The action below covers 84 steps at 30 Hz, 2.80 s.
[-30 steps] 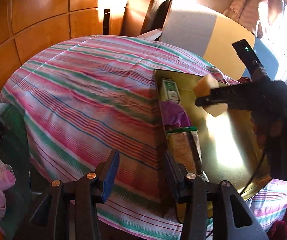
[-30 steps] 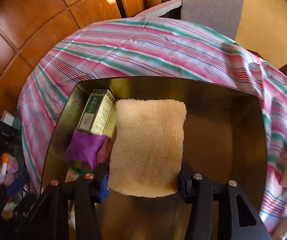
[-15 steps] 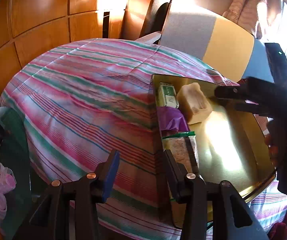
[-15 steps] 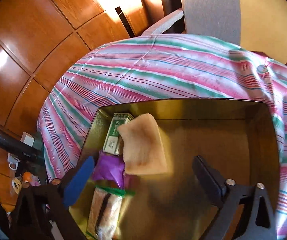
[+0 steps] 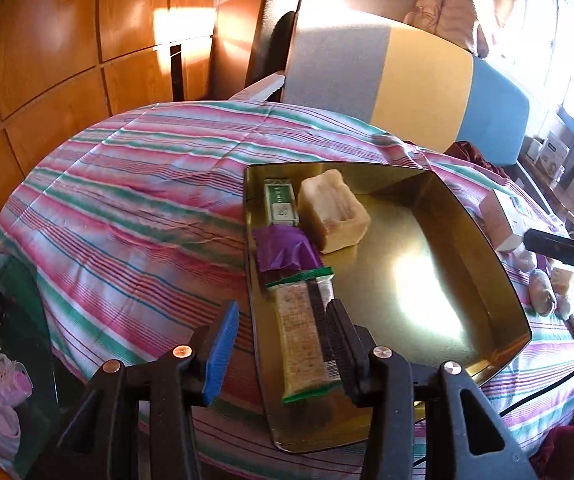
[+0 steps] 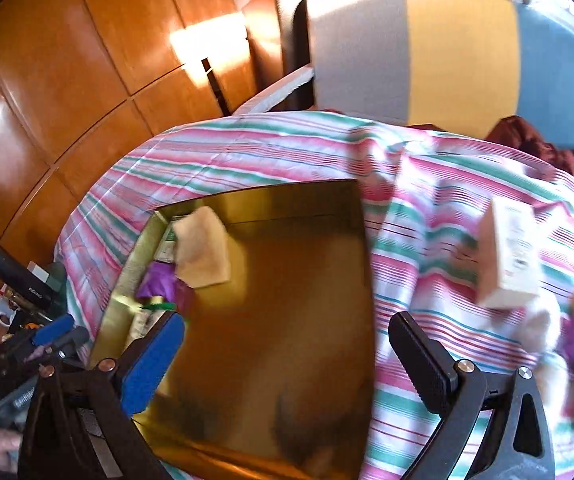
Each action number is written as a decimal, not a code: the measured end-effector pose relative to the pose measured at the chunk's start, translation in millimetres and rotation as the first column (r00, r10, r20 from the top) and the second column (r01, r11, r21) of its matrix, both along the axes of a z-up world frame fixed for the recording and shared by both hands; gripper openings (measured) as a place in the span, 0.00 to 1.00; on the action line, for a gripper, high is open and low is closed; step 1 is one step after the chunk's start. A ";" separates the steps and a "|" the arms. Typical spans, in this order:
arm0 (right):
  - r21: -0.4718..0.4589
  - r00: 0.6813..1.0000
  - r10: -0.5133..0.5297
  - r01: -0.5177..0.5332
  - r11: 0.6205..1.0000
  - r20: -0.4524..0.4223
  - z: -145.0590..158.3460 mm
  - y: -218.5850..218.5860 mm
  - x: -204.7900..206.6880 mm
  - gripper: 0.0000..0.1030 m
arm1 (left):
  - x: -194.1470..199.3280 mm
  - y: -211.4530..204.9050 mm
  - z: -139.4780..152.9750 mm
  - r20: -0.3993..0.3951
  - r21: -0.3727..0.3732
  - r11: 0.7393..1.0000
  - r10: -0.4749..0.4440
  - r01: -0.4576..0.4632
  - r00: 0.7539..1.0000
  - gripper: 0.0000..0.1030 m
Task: Organize objects
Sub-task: 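Carry the yellow sponge into the gold tray and release it with the right gripper, then move the left gripper to the white printed box and grasp it, then carry the white box toward the tray with the left gripper while the right grasps a yellow sponge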
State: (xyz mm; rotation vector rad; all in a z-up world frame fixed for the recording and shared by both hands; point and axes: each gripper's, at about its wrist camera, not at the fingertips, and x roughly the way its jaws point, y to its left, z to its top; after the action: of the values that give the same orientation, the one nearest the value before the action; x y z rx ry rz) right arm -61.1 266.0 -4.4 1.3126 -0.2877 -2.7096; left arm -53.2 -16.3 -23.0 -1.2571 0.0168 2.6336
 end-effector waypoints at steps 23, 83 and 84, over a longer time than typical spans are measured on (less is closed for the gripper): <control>-0.004 0.822 -0.569 0.569 0.822 -0.029 -22.6 267.6 128.7 1.00 | -6.1 172.0 23.3 0.036 -0.013 0.954 -0.299 0.299 0.954 0.51; -0.074 0.776 -0.629 0.626 0.776 -0.033 -16.2 283.6 138.8 1.00 | -8.5 170.6 29.7 0.015 0.123 0.936 -0.333 0.329 0.943 0.50; -0.060 0.787 -0.616 0.613 0.787 -0.035 -14.8 278.9 134.1 1.00 | -9.0 163.2 29.0 0.018 0.126 0.940 -0.321 0.316 0.947 0.50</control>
State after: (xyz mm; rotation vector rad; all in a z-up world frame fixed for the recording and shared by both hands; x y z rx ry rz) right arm 73.0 544.9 -19.2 1.3034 -0.9182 -3.2188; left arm -62.2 146.9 6.0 -1.1557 0.0481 2.2976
